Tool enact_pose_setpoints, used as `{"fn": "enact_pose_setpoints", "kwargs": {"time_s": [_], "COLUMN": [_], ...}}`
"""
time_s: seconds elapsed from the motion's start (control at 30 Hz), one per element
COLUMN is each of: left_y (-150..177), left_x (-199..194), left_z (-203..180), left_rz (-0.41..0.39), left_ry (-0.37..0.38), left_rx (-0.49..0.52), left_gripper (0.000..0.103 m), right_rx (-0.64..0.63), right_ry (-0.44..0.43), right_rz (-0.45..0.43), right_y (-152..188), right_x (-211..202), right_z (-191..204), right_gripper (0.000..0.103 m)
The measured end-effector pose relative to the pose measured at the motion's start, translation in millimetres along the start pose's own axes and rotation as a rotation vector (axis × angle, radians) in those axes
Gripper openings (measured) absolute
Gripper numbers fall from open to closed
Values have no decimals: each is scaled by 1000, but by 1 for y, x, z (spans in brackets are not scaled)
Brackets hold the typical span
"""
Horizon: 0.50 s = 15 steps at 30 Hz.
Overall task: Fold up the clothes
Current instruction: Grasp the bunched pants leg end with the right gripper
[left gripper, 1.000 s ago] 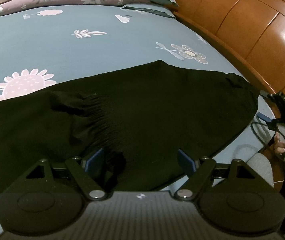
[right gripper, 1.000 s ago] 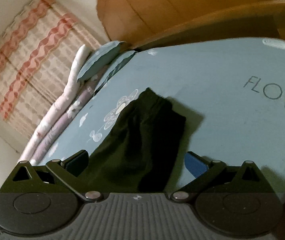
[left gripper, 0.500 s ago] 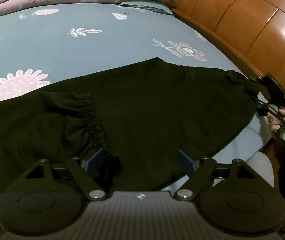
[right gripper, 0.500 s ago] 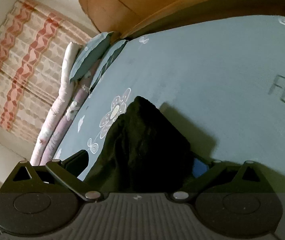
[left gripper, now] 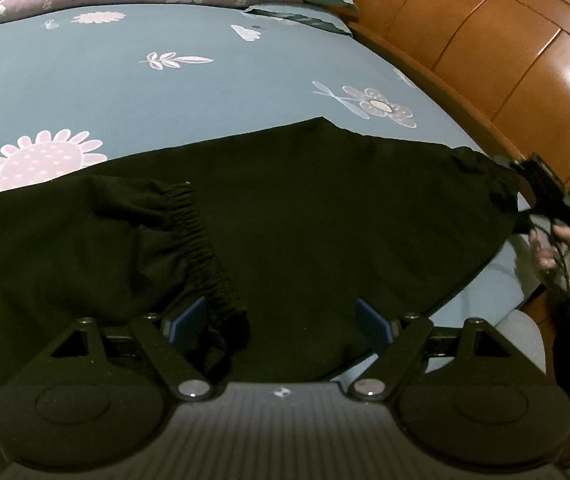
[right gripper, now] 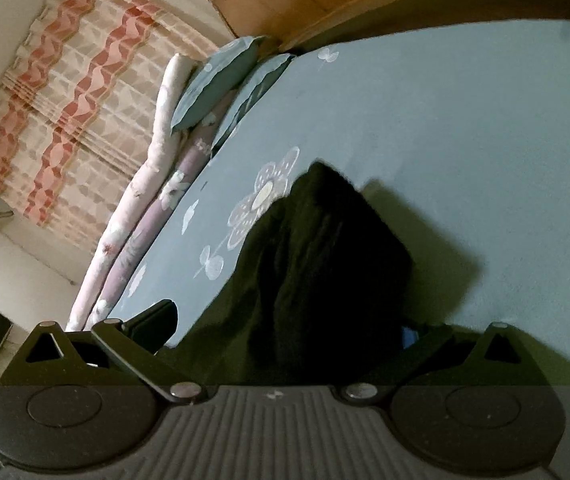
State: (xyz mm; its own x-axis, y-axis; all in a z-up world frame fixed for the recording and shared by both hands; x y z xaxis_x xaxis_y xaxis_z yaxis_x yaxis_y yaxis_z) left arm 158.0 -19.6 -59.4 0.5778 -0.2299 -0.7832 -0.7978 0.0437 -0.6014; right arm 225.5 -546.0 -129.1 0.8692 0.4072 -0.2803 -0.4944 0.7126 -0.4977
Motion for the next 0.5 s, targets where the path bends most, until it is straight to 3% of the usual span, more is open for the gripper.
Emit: {"fn": "enact_pose_setpoints", "kwargs": {"time_s": [0.3, 0.5], "left_y": [3, 1], "left_x": [1, 4], "left_z": [10, 13], "left_rz": [4, 5], "left_ry": [2, 15], "left_rx": [-28, -39], "left_gripper": [81, 81], "right_rx": [-198, -144], "right_ry": [-65, -33], "right_rz": [62, 54], "right_y": [18, 9], "right_x": [-7, -3], "right_z": [2, 1], "right_gripper": [103, 103]}}
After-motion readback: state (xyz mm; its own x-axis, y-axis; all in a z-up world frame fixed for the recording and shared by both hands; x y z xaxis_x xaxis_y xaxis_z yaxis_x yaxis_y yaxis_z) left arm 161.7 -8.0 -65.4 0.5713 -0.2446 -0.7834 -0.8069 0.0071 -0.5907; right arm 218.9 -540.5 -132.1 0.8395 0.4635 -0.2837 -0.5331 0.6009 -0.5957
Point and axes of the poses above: each gripper's, at about its wrist camera, not at the fingertips, and x roughly the way its jaws point, z to its left, y to its underside, the point moved 1 cm from there along x, roughly the way its jaws point, and after that the axes turned 10 degrees about -y, right-handed, at the moved point
